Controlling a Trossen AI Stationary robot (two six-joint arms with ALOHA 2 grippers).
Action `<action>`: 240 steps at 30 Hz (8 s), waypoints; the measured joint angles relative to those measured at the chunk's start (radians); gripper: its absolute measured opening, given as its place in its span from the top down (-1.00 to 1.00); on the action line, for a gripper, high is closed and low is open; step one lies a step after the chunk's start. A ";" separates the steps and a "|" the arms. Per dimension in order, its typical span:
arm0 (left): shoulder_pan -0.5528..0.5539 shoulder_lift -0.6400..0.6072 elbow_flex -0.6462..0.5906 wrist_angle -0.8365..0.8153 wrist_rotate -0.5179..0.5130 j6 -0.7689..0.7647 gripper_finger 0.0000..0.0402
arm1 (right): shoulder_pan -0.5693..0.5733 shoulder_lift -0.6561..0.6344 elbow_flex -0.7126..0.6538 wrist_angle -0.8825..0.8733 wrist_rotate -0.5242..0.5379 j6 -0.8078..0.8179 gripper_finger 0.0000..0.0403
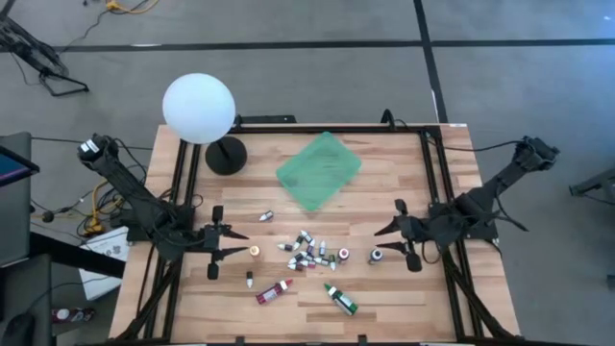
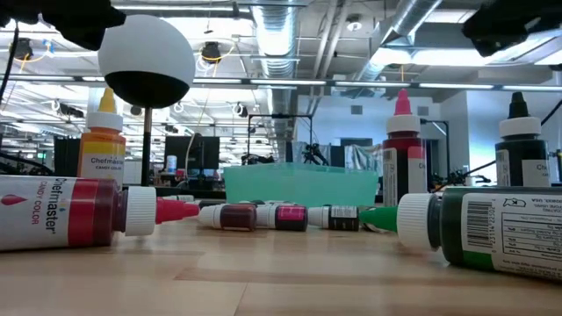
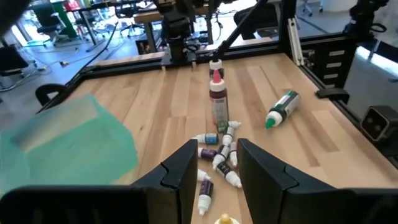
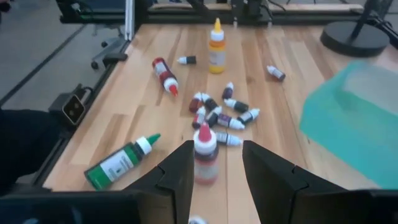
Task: Pick & Place food coloring
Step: Put the right black food coloring bottle into the green bin, then put the yellow food coloring bottle into the green bin
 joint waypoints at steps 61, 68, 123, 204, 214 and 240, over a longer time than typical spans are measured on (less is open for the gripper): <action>0.001 0.000 0.000 -0.004 -0.027 0.002 0.47 | 0.235 0.391 -0.002 -0.080 0.297 0.597 0.54; 0.001 0.000 0.000 -0.004 -0.027 0.001 0.47 | 0.235 0.391 -0.002 -0.077 0.299 0.584 0.71; 0.001 0.000 -0.001 -0.004 -0.038 0.002 0.47 | -0.440 0.257 0.231 0.054 0.157 -0.209 0.81; 0.002 0.000 -0.001 -0.052 -0.139 -0.019 0.47 | -1.266 0.885 0.376 0.500 -0.519 -0.437 0.76; 0.002 0.000 -0.001 -0.052 -0.139 -0.025 0.47 | -1.266 0.885 0.376 0.500 -0.502 -0.437 0.71; 0.002 0.000 -0.001 -0.053 -0.131 -0.026 0.47 | -1.196 0.557 0.376 0.221 -0.481 -0.437 0.67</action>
